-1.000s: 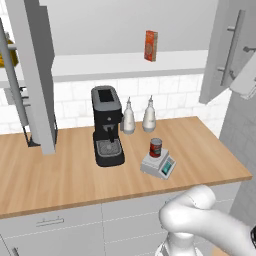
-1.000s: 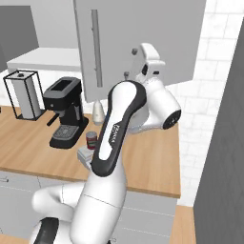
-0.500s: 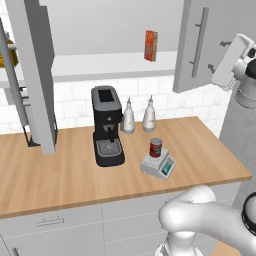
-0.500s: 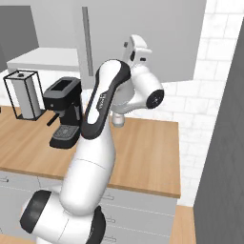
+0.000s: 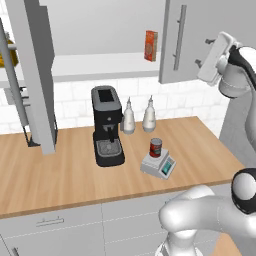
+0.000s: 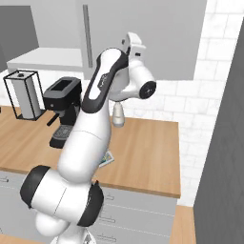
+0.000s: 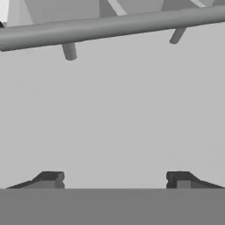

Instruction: Pick the canned food and place it on the digital scale for weighing, and close the cabinet.

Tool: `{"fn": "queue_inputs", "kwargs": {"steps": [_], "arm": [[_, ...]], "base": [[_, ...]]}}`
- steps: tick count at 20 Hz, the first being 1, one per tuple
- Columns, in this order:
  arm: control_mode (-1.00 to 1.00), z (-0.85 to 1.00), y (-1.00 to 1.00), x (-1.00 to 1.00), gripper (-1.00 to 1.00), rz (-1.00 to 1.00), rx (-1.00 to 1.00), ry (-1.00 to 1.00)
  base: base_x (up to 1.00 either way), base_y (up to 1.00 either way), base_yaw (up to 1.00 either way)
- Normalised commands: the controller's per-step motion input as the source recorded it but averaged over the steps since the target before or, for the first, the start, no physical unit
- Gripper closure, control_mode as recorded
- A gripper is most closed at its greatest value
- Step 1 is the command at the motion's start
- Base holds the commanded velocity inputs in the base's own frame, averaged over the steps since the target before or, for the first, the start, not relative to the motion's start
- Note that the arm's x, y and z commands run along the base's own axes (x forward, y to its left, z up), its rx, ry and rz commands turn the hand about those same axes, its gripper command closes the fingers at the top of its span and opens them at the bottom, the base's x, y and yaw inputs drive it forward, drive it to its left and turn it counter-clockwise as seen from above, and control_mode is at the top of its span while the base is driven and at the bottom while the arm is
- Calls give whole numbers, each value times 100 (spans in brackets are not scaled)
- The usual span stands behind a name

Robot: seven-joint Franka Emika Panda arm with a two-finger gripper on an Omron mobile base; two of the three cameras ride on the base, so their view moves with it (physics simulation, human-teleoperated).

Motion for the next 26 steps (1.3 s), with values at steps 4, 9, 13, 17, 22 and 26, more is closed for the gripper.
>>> {"fn": "queue_inputs", "kwargs": {"steps": [4, 9, 13, 17, 22, 26], "arm": [[-100, -22, 18, 81, -100, -4, -1, -2], [-100, -20, 7, 54, -100, -2, -1, -3], [-100, -5, 0, 18, -100, 0, 0, -3], [-100, 8, 0, -62, -100, 0, 0, -11], [-100, 50, 10, -100, -100, 0, 0, -23], [-100, 74, 63, -100, -100, 0, -3, -18]], "base": [[0, 0, 0], [0, 0, 0], [0, 0, 0], [0, 0, 0], [0, 0, 0], [0, 0, 0]]}}
